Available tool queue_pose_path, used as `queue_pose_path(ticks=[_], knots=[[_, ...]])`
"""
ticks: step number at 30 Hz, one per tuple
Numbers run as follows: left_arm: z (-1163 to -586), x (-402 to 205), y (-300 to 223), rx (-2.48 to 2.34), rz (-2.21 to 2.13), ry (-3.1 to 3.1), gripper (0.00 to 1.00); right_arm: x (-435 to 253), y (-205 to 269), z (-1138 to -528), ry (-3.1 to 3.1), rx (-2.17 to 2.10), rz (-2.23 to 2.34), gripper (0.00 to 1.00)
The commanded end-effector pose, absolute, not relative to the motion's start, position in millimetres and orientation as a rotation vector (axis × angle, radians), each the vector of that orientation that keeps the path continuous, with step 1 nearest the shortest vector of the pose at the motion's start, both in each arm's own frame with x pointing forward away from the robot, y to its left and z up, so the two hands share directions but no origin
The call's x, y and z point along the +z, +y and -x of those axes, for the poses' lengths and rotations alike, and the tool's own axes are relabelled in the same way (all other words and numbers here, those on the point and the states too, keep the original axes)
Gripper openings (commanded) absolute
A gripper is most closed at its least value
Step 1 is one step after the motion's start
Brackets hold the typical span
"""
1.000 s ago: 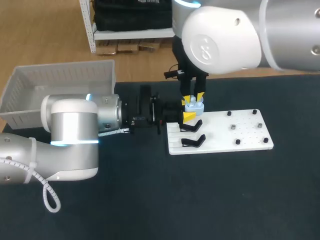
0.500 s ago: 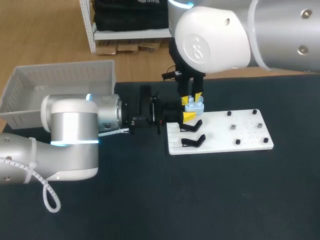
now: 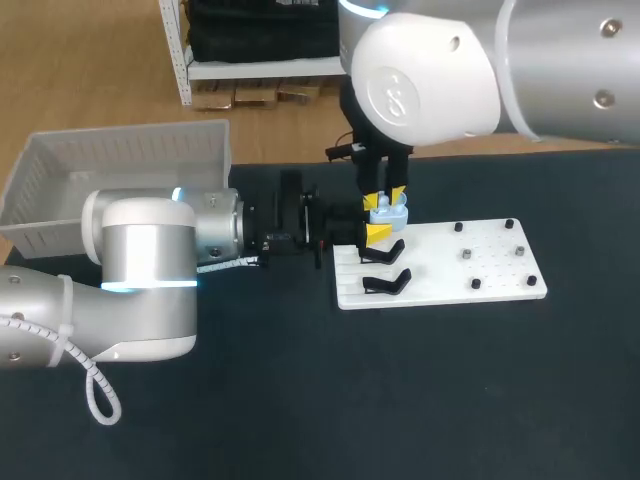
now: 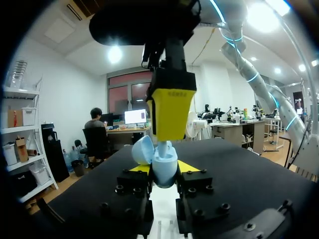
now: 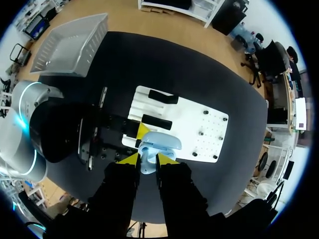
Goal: Pick up each earbud case from the left stands, insert the matching earbuds, close the lid, and place the case in the box.
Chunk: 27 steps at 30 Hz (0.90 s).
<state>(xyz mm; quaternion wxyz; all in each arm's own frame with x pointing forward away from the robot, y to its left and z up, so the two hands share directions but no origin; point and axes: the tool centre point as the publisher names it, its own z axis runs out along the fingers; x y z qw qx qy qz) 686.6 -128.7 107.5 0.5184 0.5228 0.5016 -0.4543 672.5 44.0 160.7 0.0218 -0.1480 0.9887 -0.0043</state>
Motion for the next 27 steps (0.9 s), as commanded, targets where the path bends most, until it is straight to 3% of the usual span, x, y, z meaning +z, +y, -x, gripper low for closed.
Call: queue_pose_path(ticks=[1,27], knots=[[-685.2,106.3,-129.4,-1.083,-1.248,1.202,0.0,160.1,44.0,-674.0,3.068,-0.01,0.459,0.0],[-685.2,106.3,-129.4,-1.083,-1.248,1.202,0.0,152.0,45.9,-678.7,3.077,-0.04,0.47,0.0]])
